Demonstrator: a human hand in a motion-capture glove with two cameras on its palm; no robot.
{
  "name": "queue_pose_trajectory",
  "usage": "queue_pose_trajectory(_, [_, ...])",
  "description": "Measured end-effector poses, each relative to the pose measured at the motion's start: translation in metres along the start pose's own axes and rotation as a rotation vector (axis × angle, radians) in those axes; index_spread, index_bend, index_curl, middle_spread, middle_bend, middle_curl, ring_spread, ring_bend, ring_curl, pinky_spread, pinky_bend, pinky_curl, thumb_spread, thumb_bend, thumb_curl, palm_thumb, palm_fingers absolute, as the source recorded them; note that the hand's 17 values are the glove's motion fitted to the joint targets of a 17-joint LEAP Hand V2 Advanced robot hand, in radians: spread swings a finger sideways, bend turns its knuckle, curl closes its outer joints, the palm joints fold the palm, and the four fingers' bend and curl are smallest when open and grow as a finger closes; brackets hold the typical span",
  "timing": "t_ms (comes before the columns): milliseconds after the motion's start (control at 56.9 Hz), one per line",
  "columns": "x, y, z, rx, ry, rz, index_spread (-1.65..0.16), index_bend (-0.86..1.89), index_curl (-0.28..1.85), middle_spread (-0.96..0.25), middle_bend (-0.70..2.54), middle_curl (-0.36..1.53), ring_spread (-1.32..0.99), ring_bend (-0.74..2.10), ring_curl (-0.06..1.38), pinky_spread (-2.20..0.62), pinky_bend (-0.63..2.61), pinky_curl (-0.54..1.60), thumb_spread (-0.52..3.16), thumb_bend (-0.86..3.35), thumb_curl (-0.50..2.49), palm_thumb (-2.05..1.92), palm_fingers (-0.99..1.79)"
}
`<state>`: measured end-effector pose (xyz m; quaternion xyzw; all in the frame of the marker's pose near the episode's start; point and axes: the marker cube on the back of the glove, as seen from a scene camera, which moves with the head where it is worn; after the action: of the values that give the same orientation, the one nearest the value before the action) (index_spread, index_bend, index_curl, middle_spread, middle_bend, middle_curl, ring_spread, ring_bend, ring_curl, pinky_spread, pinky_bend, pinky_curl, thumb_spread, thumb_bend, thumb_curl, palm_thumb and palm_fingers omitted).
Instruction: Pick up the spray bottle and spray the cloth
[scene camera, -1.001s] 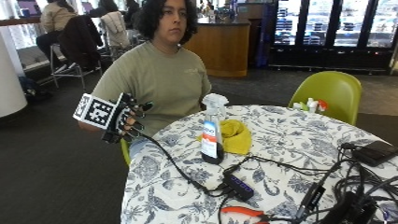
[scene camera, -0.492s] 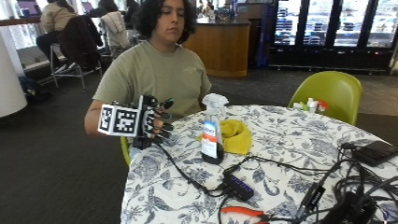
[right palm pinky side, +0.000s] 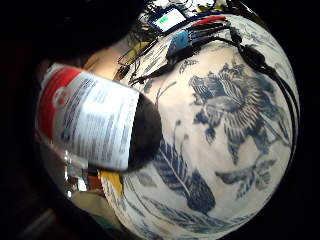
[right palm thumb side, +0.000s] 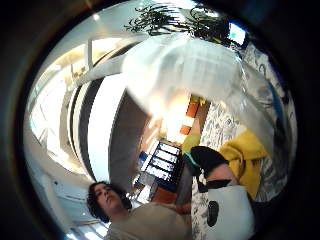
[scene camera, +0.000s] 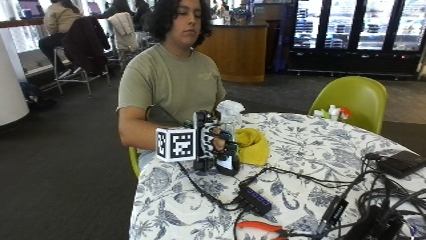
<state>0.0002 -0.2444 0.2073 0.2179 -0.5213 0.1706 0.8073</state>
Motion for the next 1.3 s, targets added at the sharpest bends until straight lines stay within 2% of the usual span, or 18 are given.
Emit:
queue_pose_trajectory(263, [0.003, -0.034, 0.021, 0.098, -0.016, -0.086, -0.23, 0.08, 0.19, 0.04, 0.29, 0.38, -0.04, 0.58, 0.36, 0.09, 0.36, 0.35, 0.83, -0.04, 0.36, 0.7, 0.48])
queue_pose_trajectory(474, [0.004, -0.059, 0.035, 0.076, 0.018, -0.088, -0.2, 0.15, 0.21, 0.04, 0.26, 0.37, -0.06, 0.56, 0.36, 0.06, 0.32, 0.35, 0.82, -0.04, 0.36, 0.68, 0.53])
queue_pose_trajectory(544, [0.001, -0.065, 0.038, 0.068, -0.002, -0.086, -0.21, 0.23, 0.26, 0.04, 0.27, 0.38, -0.06, 0.52, 0.34, 0.07, 0.22, 0.32, 0.84, -0.02, 0.37, 0.69, 0.66])
queue_pose_trajectory(597, [-0.004, -0.068, 0.041, 0.048, -0.017, -0.091, -0.23, 0.35, 0.3, -0.01, 0.35, 0.4, -0.07, 0.44, 0.31, 0.08, 0.13, 0.28, 0.87, 0.01, 0.39, 0.77, 0.86])
queue_pose_trajectory(685, [-0.015, -0.071, 0.047, -0.027, -0.033, -0.115, -0.24, 0.32, 0.34, -0.07, 0.41, 0.43, -0.1, 0.42, 0.32, 0.07, 0.16, 0.27, 0.88, 0.04, 0.43, 0.88, 1.02])
queue_pose_trajectory(755, [-0.023, -0.072, 0.049, -0.09, -0.031, -0.127, -0.24, 0.2, 0.35, -0.11, 0.43, 0.45, -0.13, 0.5, 0.37, -0.05, 0.31, 0.33, 0.79, 0.05, 0.47, 0.97, 1.27])
queue_pose_trajectory(808, [-0.032, -0.072, 0.046, -0.121, -0.057, -0.13, -0.24, 0.17, 0.36, -0.12, 0.46, 0.47, -0.15, 0.56, 0.4, -0.13, 0.36, 0.35, 0.73, 0.05, 0.5, 1.01, 1.34])
queue_pose_trajectory(948, [-0.078, -0.069, 0.021, -0.24, -0.125, -0.133, -0.25, 0.22, 0.41, -0.15, 0.52, 0.51, -0.17, 0.62, 0.44, -0.21, 0.4, 0.39, 0.61, 0.0, 0.57, 1.03, 1.35])
queue_pose_trajectory(1054, [-0.124, -0.061, 0.002, -0.405, -0.028, -0.105, -0.25, 0.26, 0.45, -0.15, 0.54, 0.53, -0.17, 0.63, 0.46, -0.23, 0.41, 0.4, 0.54, -0.01, 0.61, 1.04, 1.35])
queue_pose_trajectory(1124, [-0.15, -0.051, -0.003, -0.532, 0.098, -0.053, -0.25, 0.29, 0.48, -0.16, 0.54, 0.54, -0.18, 0.64, 0.47, -0.24, 0.41, 0.41, 0.5, -0.02, 0.64, 1.05, 1.34])
queue_pose_trajectory(1212, [-0.17, -0.041, -0.004, -0.633, 0.262, 0.084, -0.24, 0.31, 0.5, -0.16, 0.55, 0.55, -0.18, 0.65, 0.47, -0.24, 0.41, 0.41, 0.46, -0.02, 0.67, 1.04, 1.34])
queue_pose_trajectory(1300, [-0.168, -0.025, 0.004, -0.864, 0.369, 0.224, -0.24, 0.33, 0.53, -0.17, 0.55, 0.55, -0.18, 0.63, 0.47, -0.24, 0.42, 0.41, 0.42, -0.02, 0.69, 1.05, 1.33])
